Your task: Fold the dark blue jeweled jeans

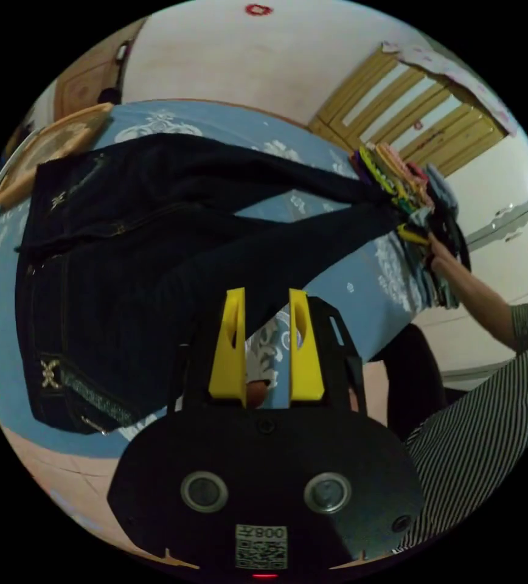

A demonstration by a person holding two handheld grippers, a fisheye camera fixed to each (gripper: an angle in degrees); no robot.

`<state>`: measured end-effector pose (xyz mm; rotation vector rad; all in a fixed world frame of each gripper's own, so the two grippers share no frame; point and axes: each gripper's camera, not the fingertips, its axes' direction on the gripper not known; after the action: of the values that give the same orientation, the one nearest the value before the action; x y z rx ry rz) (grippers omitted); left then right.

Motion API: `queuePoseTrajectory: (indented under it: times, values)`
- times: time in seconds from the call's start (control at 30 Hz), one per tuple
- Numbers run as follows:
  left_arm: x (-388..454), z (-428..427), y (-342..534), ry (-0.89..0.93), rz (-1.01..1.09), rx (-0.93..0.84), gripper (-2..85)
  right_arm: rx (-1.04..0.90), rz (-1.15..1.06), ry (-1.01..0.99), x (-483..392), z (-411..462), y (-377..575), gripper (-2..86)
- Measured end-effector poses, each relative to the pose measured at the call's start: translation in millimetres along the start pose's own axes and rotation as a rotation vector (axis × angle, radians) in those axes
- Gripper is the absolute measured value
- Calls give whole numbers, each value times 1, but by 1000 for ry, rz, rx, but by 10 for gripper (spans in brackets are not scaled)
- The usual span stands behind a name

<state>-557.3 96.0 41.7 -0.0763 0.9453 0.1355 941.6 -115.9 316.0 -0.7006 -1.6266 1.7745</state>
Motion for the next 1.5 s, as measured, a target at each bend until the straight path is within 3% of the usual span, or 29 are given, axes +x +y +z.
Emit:
queuePoseTrajectory:
  times: [0.07,0.23,0.57,0.83,0.97,1.13,1.27,1.5]
  values:
    - [21,26,-12,-59,29,-99,101,34,35,2,9,-22,-3,79]
    - [59,53,-24,-200,52,-150,55,77,72,75,22,-76,-10,81]
    - [116,82,-38,-200,53,-190,5,109,55,78,26,-159,-6,71]
    - [141,85,-30,-161,36,-145,19,74,41,91,40,-226,16,61]
    - [154,88,-22,-203,71,-158,80,119,30,114,52,-251,34,76]
    - [161,99,-21,-283,104,-201,83,128,44,104,64,-266,42,87]
    - [158,97,-15,-229,87,-202,26,149,61,57,69,-268,48,65]
    - [140,86,1,-132,12,-196,6,80,35,35,86,-278,69,15]
